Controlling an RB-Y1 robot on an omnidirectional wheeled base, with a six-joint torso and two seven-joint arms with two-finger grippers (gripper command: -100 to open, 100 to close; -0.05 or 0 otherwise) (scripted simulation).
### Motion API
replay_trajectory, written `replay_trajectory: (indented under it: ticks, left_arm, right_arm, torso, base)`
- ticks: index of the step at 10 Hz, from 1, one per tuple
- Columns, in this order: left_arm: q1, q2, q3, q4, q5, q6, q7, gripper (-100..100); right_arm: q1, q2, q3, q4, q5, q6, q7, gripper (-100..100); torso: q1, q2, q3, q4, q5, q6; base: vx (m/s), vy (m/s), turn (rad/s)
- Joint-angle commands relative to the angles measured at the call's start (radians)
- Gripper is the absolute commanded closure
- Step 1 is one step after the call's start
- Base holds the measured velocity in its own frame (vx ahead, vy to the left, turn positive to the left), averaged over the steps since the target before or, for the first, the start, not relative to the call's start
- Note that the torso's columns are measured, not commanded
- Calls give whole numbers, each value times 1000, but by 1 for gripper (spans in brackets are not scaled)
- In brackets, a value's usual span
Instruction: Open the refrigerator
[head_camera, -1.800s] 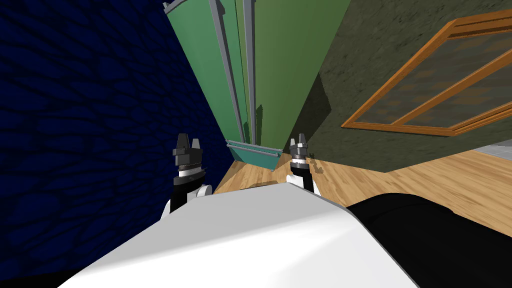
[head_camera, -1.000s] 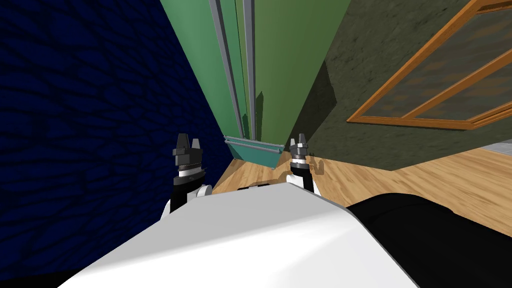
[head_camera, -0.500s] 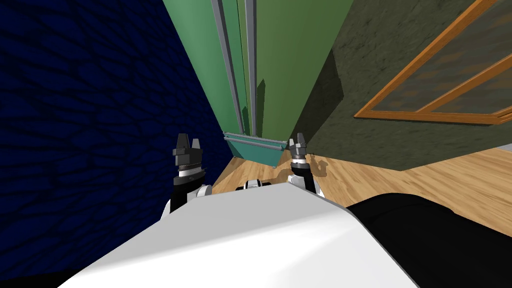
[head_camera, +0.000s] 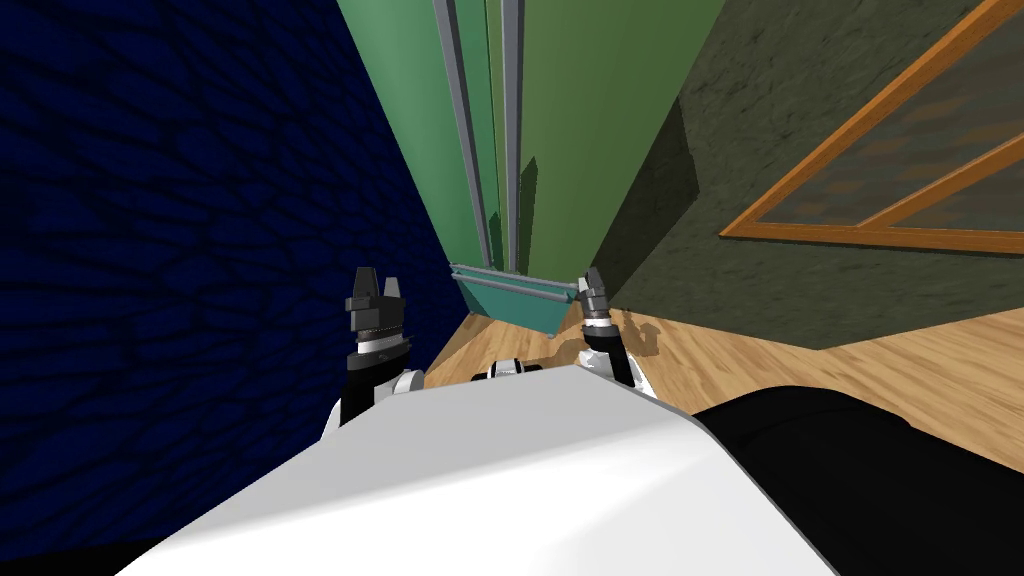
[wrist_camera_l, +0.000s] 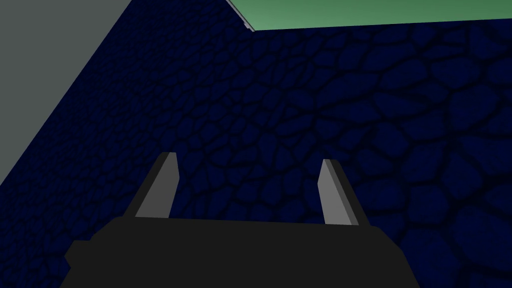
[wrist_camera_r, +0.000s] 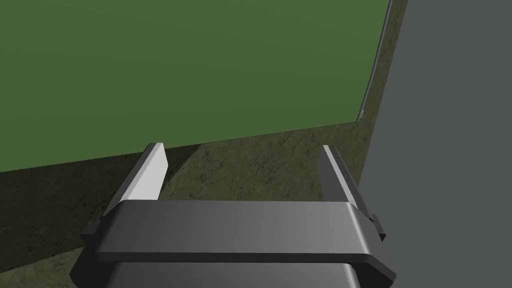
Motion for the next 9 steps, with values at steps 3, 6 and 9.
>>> replay_trajectory:
  ticks: [3, 6, 9]
  left_arm:
    - [0, 0, 0, 0, 0, 0, 0, 0]
    - [0, 0, 0, 0, 0, 0, 0, 0]
    - [0, 0, 0, 0, 0, 0, 0, 0]
  right_arm:
    - [-12, -39, 0, 38, 3, -34, 111, -100]
    - [-23, -67, -2, 77, 6, -71, 200, -100]
    - [-29, -79, -4, 99, 7, -91, 285, -100]
  torso:
    - [1, 0, 0, 0, 0, 0]
    - [0, 0, 0, 0, 0, 0]
    - [1, 0, 0, 0, 0, 0]
  base:
    - [16, 16, 43]
    - [23, 18, 63]
    - [26, 22, 57]
